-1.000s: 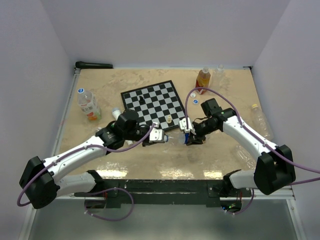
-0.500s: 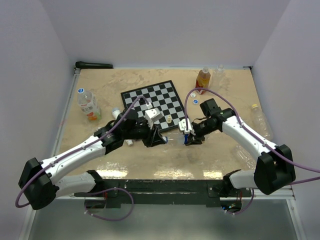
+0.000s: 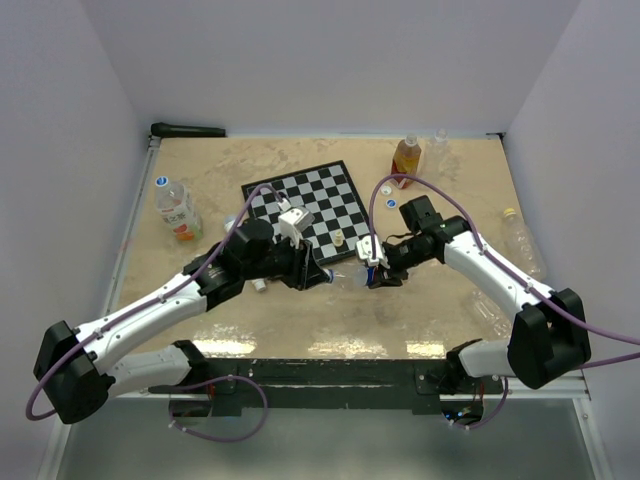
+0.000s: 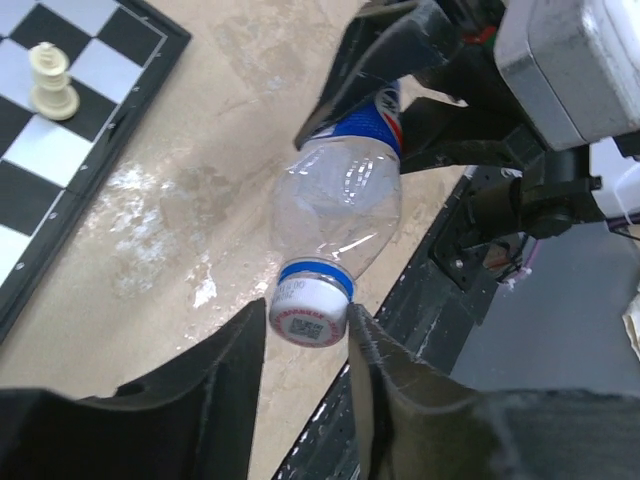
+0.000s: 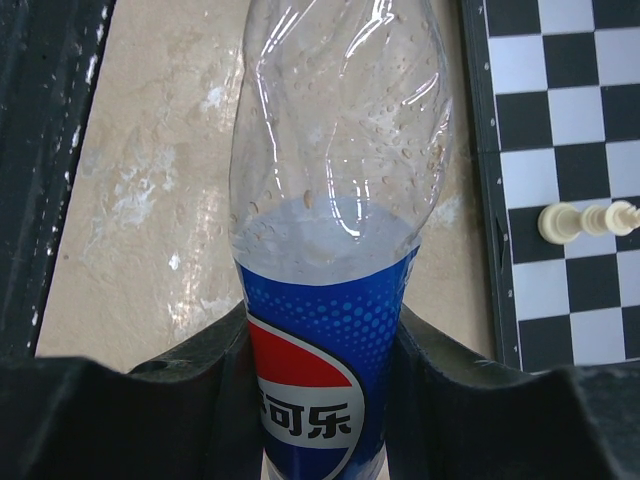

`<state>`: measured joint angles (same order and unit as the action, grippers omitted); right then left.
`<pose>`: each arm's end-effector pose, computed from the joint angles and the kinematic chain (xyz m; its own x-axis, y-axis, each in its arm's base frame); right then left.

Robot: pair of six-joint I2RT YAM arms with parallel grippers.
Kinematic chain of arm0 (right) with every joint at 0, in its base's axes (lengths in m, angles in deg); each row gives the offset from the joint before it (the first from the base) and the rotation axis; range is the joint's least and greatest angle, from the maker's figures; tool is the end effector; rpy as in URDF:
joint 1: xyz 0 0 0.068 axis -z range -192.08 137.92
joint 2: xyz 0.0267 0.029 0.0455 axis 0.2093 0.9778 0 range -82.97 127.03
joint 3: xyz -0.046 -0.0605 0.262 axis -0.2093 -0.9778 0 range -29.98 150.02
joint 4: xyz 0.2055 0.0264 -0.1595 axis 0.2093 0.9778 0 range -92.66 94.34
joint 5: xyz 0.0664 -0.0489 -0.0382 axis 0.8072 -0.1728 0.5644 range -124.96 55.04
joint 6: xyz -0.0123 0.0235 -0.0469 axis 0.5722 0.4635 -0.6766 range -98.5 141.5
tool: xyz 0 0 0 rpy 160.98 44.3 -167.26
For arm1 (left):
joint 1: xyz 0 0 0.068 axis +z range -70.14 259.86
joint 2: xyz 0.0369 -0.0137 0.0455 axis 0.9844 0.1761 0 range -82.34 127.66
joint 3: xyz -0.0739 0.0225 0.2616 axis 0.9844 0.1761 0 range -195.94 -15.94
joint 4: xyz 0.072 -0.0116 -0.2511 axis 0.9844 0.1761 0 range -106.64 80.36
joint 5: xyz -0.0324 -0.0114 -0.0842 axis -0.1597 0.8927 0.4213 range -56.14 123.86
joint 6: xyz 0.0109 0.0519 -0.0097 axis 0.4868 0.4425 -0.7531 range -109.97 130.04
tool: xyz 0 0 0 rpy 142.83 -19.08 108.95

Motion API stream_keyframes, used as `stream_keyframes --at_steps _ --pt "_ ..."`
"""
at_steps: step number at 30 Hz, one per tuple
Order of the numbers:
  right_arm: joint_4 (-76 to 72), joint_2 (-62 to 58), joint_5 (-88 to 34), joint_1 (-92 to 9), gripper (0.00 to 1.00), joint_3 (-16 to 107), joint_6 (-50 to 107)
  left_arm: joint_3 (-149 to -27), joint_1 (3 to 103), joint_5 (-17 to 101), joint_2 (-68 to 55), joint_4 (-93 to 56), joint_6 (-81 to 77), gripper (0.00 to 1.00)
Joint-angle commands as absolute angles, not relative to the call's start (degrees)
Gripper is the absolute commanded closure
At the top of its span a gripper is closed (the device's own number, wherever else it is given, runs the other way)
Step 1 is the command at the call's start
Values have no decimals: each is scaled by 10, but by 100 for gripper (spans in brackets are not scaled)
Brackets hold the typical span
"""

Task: Unscrew the bottle caps
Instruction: Unscrew the bottle cap from the plastic bottle.

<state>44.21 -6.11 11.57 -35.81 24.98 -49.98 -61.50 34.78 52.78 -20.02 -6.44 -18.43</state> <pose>0.2142 0.1225 0.2432 0.2197 -0.6161 -0.7564 -0.9735 -0.1893 -0.1286 0.1651 -0.1818 0.2852 -0.6979 0.0614 -0.7135 0.6157 0.5603 -0.5540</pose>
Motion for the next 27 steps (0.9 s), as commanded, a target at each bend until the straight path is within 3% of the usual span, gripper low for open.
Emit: stream_keyframes --at_steps 1,6,15,23,27 --pt "466 -60 106 -358 100 262 -495 -649 354 465 -227 -55 -168 52" --pt "466 -59 106 -358 100 262 -495 -645 353 446 -270 -57 -119 29" --pt "465 -57 105 -358 100 263 -495 -630 353 435 -345 -78 75 4" --pt "465 -56 105 -358 100 262 -495 -562 353 580 -401 -121 339 3" --pt "466 -55 105 -358 100 262 -494 -543 353 598 -392 -120 391 4"
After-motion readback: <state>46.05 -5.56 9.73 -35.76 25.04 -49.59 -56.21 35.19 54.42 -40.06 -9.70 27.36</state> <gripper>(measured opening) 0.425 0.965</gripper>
